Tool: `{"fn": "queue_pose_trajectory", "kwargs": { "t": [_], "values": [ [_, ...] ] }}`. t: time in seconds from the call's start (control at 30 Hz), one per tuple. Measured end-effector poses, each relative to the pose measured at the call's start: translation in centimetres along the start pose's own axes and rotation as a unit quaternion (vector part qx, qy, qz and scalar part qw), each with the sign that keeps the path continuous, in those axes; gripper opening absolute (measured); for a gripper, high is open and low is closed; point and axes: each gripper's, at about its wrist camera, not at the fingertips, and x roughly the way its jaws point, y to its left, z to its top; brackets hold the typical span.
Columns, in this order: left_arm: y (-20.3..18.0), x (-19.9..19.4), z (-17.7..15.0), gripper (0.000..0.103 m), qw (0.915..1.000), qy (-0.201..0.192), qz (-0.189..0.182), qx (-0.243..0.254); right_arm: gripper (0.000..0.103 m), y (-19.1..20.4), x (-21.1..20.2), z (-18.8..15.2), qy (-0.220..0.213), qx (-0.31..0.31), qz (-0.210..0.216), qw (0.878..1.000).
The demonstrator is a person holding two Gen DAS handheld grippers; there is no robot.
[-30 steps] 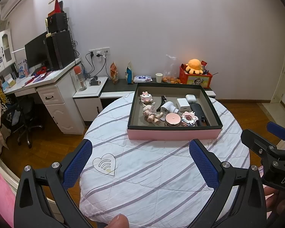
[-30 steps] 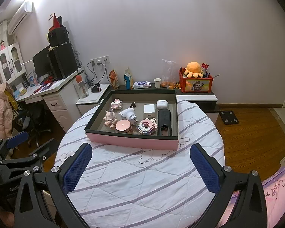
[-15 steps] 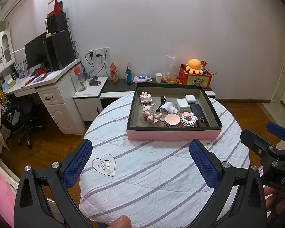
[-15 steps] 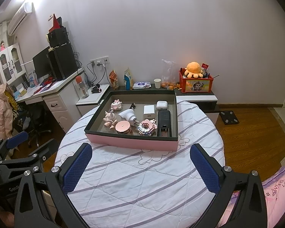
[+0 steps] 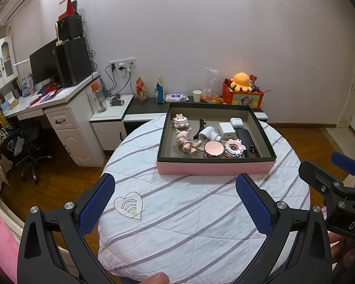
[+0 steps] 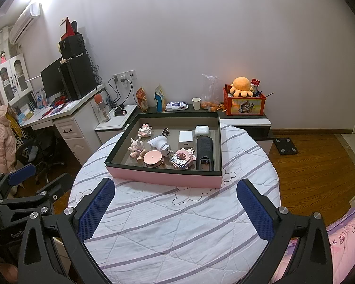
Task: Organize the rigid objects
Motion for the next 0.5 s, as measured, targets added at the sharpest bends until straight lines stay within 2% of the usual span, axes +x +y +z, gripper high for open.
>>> {"fn": "queue_pose_trajectory", "kwargs": {
  "t": [0.33,0.5],
  "values": [
    [0.04,0.21,0.06,0.103,1.0,0.005,-0.008,0.0,0.103,0.0,0.01,-0.01,0.0,0.0,0.0,1.0],
    [-0.3,-0.17,-0.11,0.103,0.9998,-0.006,-0.014,0.014,0.103,-0.06,-0.01,0.1,0.0,0.001,0.0,1.0]
  ]
}}
